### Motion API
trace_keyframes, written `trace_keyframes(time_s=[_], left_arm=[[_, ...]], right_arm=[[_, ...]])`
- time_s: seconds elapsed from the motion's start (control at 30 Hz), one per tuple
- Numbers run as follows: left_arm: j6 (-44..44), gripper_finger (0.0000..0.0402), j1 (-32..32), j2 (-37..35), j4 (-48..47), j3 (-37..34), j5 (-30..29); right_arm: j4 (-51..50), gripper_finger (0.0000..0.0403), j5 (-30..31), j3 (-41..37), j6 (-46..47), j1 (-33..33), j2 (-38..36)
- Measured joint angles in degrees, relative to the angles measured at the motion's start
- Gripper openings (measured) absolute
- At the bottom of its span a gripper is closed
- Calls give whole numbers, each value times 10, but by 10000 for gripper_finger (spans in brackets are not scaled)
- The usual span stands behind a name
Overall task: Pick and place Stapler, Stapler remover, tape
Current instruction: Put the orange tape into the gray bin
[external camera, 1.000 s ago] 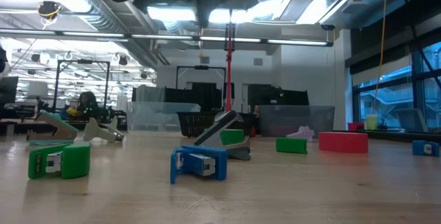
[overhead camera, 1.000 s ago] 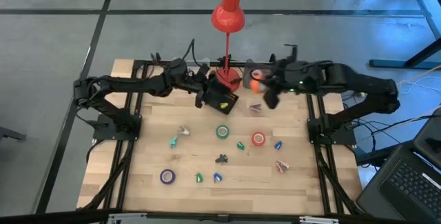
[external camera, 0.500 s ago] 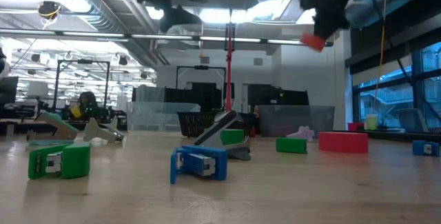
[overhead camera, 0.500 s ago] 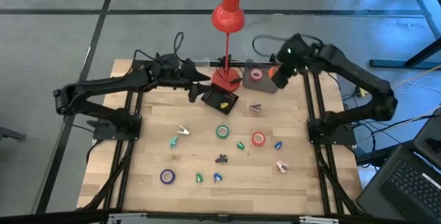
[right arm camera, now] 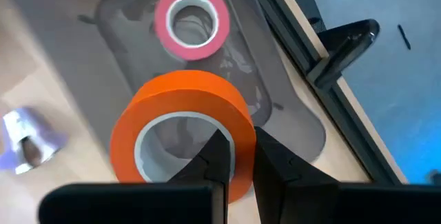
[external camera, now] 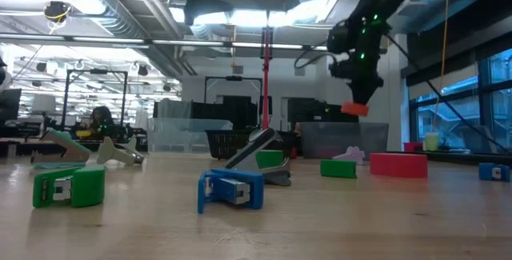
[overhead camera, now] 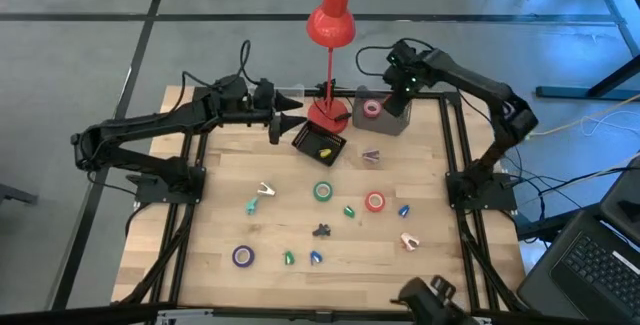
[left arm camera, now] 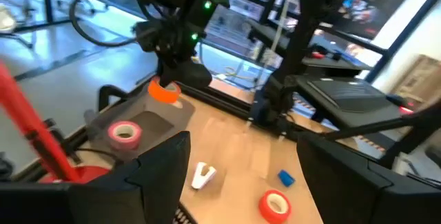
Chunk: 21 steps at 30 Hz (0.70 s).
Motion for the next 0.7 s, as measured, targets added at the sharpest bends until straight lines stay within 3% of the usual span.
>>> trace_keyframes(time_s=[0.17, 0.7], left_arm=[[-1, 264, 0, 0, 0, 0, -26], [0, 265, 0, 0, 0, 0, -27]], right_arm=[[28, 34, 1, 0, -18, -13, 49], [58, 34, 37, 0, -45, -17, 144]])
